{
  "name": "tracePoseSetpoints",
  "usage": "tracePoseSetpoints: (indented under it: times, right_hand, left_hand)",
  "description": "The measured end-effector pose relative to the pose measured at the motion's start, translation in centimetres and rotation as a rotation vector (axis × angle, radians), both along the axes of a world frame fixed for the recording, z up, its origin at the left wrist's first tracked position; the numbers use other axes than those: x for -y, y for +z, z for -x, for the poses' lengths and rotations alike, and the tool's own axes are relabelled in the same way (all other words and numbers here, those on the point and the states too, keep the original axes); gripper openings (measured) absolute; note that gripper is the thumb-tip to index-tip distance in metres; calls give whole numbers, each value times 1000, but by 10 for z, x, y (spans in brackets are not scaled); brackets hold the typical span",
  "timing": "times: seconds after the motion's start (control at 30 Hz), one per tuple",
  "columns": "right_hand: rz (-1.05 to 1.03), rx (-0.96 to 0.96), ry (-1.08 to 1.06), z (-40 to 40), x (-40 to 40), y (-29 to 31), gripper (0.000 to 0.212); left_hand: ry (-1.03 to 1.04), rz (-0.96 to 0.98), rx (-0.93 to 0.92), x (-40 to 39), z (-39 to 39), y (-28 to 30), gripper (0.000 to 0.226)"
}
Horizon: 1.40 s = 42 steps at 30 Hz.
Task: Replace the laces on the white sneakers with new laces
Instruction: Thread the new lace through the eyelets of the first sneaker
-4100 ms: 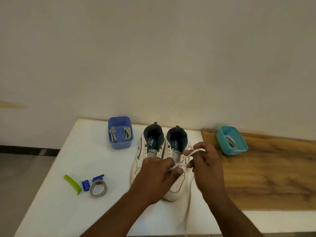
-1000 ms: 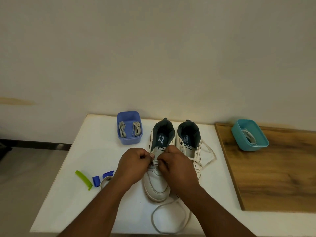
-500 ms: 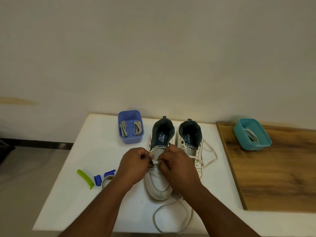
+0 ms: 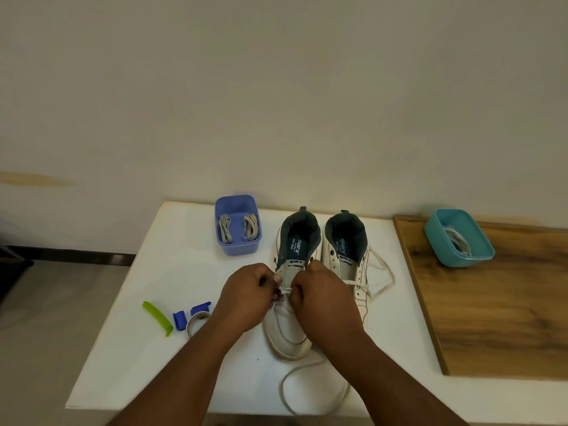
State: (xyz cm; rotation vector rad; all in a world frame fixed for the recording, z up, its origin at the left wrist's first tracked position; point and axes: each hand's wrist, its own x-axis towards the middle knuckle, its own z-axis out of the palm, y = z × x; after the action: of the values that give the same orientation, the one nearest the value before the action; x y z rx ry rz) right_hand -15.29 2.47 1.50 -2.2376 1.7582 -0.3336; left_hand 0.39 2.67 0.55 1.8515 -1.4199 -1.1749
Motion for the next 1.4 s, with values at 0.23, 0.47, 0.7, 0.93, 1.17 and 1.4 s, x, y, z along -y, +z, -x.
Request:
tracePoseSetpoints:
  times: [0.23, 0.47, 0.7, 0.93, 1.17, 1.4]
  right_hand:
    - [47, -3, 36, 4, 0, -2, 25]
    - [13, 73, 12, 9, 0, -8, 20]
    - [18, 164, -115, 5, -5, -14, 17]
    - [14, 242, -142, 5, -4, -15, 16]
    - [27, 321, -175, 2, -4, -16, 16]
    - [90, 164, -87, 3, -5, -14, 15]
  left_hand:
    - [3, 20, -59, 1, -1, -1, 25]
    - [16, -40, -151, -2, 1, 3, 15]
    - [-10, -61, -8, -5, 7, -1, 32]
    - [16, -48, -22, -4, 4, -2, 25]
    - [38, -37, -33, -4, 4, -1, 23]
    - [65, 50, -42, -3, 4, 0, 6]
